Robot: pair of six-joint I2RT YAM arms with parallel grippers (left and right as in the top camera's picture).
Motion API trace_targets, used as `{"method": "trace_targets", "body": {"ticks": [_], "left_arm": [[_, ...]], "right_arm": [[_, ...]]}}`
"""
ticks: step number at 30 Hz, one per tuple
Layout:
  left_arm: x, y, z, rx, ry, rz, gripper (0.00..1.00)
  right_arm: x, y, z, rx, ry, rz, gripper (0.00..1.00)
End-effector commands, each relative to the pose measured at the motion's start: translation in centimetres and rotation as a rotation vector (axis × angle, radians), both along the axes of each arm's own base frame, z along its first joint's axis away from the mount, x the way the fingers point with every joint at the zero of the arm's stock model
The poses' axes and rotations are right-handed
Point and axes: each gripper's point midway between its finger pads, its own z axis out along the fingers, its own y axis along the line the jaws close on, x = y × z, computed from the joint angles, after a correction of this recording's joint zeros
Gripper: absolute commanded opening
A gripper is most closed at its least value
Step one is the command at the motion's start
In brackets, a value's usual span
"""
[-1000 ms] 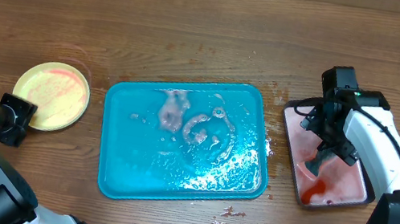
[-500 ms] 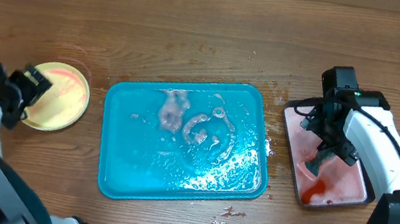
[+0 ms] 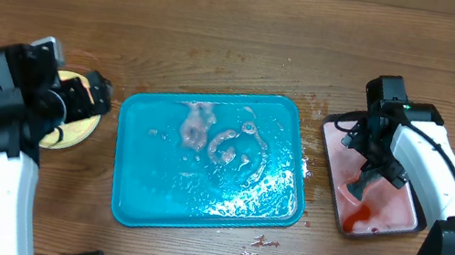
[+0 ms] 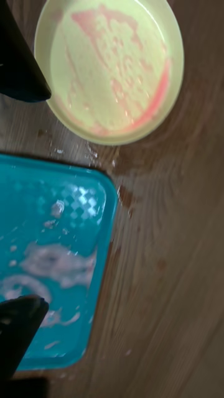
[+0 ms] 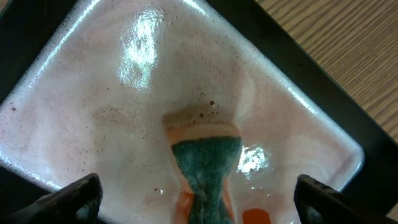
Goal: Clean dirty plates on tray and stack at the side
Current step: 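Open the left gripper and raise it away from the stacked plates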
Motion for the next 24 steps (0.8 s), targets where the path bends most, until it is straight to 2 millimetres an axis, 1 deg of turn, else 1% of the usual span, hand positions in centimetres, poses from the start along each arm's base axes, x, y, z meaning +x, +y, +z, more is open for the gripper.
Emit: {"method": "trace_targets", "body": {"ticks": [1, 5, 10, 12, 13, 19, 24], "left_arm": [[-0.8, -2.5, 2.9, 0.036, -0.094, -0.113, 1.0], [-1.5, -4.5, 4.3, 0.014, -0.146, -0.173, 1.0], [-2.0, -7.4, 5.5, -0.103, -0.191, -0.284, 1.0], [-2.1, -8.2, 5.7, -0.143, -0.199, -0.319, 1.0], [-2.2, -8.4, 5.8, -0.153, -0.203, -0.329, 1.0], [-1.6, -8.3, 6.4, -0.136, -0.239, -0.331, 1.0], [-0.5, -8.0, 7.8, -0.086, -0.32, -0.353, 1.0]], "right_arm": [[0.1, -0.3, 0.1, -0.013, -0.007, -0.003, 1.0], [0.1, -0.3, 0.1, -0.013, -0.007, -0.003, 1.0], [0.0, -0.3, 0.1, -0.013, -0.007, -0.003, 1.0], [0.1, -0.3, 0.1, -0.013, -0.007, -0.003, 1.0], [0.0, -0.3, 0.1, -0.013, -0.007, -0.003, 1.0], [0.0, -0.3, 0.1, -0.013, -0.007, -0.003, 1.0], [0.0, -0.3, 0.1, -0.013, -0.007, -0.003, 1.0]]}}
